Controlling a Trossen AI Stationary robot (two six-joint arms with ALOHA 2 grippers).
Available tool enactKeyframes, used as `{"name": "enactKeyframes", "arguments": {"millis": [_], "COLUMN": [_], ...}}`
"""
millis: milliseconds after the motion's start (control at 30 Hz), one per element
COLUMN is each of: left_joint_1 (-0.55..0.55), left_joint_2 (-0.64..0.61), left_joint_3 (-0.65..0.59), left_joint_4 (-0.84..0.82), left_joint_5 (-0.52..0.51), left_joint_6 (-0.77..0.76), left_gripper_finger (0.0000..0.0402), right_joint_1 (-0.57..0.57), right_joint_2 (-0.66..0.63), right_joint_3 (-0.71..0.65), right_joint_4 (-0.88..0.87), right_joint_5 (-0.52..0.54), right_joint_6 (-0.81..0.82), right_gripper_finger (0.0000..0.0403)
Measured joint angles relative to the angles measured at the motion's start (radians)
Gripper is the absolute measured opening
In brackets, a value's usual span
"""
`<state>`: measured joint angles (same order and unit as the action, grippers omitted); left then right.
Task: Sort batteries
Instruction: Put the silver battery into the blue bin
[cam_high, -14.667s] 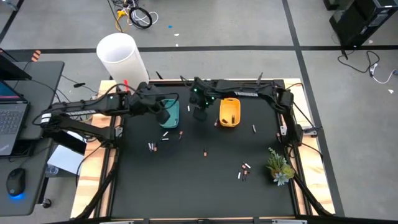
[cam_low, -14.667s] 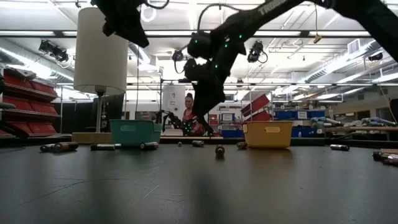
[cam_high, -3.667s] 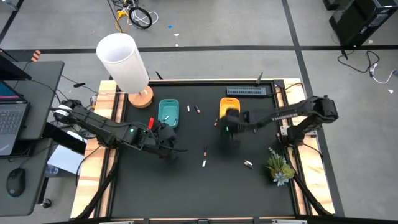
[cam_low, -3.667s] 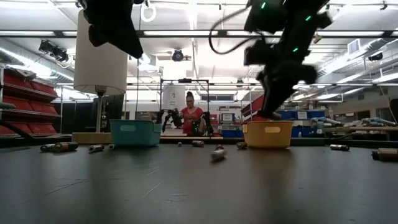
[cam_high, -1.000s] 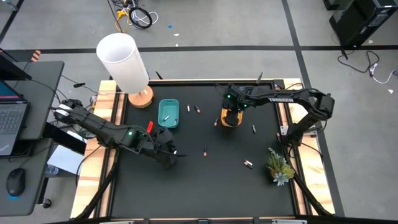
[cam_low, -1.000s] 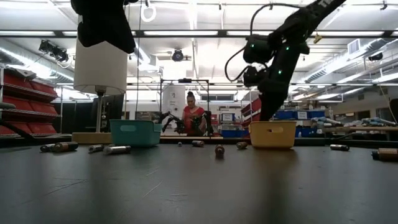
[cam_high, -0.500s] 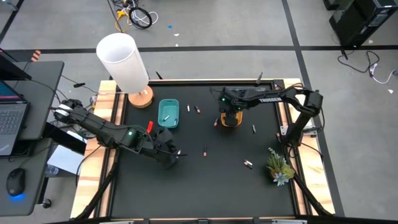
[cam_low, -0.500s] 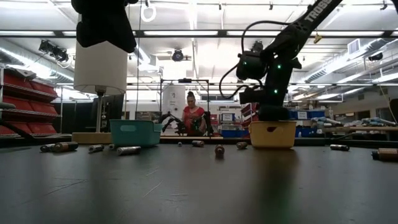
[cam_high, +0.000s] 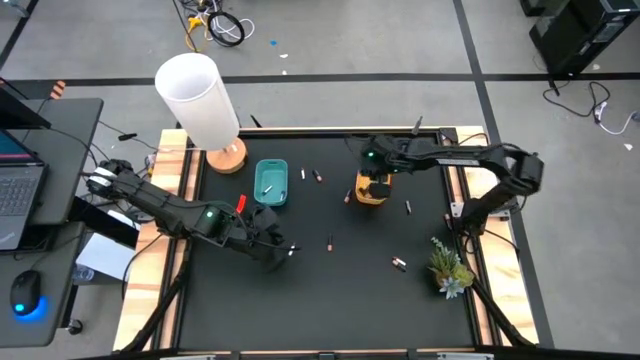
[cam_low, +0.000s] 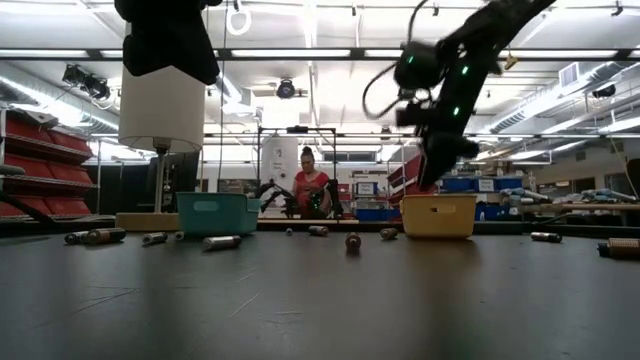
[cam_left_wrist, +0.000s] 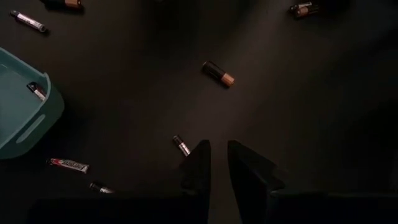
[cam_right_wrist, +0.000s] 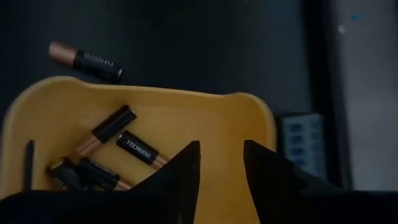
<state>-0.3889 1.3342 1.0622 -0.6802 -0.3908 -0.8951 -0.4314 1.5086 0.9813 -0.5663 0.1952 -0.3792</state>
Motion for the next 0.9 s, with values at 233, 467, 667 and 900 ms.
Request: {"name": "enactKeyframes", "arguments": {"millis": [233,467,667,900], "left_joint_1": [0.000,-0.074,-0.097,-0.075], "left_joint_2": [0.020,0.082,0.158,0.310], "left_joint_3": [0.000,-0.001,-0.052,-0.090], "left_joint_4": [0.057,0.047,0.140,0.397], "left_joint_5": [0.032,0.068,0.030,-0.083], "left_joint_6": [-0.019,-0.106,-0.132,-0.171], "left_gripper_finger": [0.0066,0.0066,0.0067,0.0124], "right_joint_1": [0.115,0.344,0.508,0.627], "right_joint_2": [-0.209,-0.311,-0.311,-0.274], "right_joint_3": [0.000,0.000,0.000,0.000], "right_joint_4": [-0.026,-0.015,0.092,0.167], "right_joint_5": [-0.047,-0.059,-0.033,0.028], "right_joint_6": [0.236,0.456,0.542,0.617], "right_gripper_finger": [0.0126,0.0122,0.0116,0.0102]}}
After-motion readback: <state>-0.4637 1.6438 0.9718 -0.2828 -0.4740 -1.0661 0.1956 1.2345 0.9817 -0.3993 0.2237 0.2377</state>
